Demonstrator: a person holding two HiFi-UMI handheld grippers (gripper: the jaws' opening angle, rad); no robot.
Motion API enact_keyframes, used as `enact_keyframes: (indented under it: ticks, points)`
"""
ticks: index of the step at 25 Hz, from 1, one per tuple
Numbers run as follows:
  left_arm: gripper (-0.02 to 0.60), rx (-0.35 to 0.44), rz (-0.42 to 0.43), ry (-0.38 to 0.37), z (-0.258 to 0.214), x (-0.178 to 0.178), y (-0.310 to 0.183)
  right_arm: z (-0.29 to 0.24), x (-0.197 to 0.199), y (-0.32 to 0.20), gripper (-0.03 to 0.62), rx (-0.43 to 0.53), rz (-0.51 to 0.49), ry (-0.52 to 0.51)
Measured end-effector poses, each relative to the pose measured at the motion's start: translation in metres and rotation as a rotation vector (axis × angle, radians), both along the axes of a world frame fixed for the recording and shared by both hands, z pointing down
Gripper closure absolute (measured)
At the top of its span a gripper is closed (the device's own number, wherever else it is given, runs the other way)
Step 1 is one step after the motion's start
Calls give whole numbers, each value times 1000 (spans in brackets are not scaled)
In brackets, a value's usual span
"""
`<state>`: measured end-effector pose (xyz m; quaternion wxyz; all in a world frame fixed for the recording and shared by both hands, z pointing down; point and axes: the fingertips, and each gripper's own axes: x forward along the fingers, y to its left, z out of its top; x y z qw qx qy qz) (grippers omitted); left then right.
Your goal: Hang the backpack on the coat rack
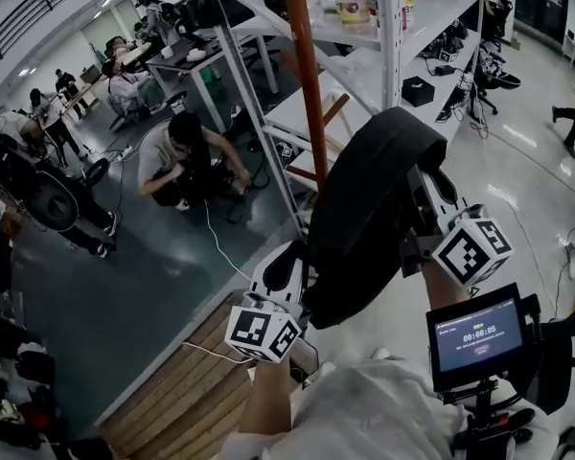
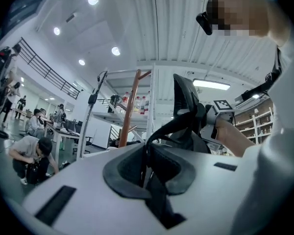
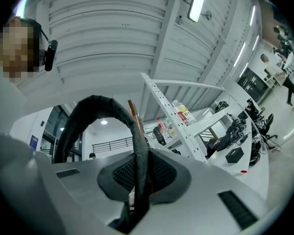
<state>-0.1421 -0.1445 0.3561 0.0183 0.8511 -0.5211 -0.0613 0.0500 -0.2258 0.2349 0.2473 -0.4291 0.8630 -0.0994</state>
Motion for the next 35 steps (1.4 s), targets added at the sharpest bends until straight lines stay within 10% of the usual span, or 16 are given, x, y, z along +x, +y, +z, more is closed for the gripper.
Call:
enact_keyframes:
  ticks: [23, 35]
  points:
    - [552, 312, -41, -191, -177, 10, -97, -191, -12, -97, 551, 72, 20, -6]
    - [552, 224, -69, -48, -213, -33, -162, -226, -34, -144, 551, -34, 180, 131]
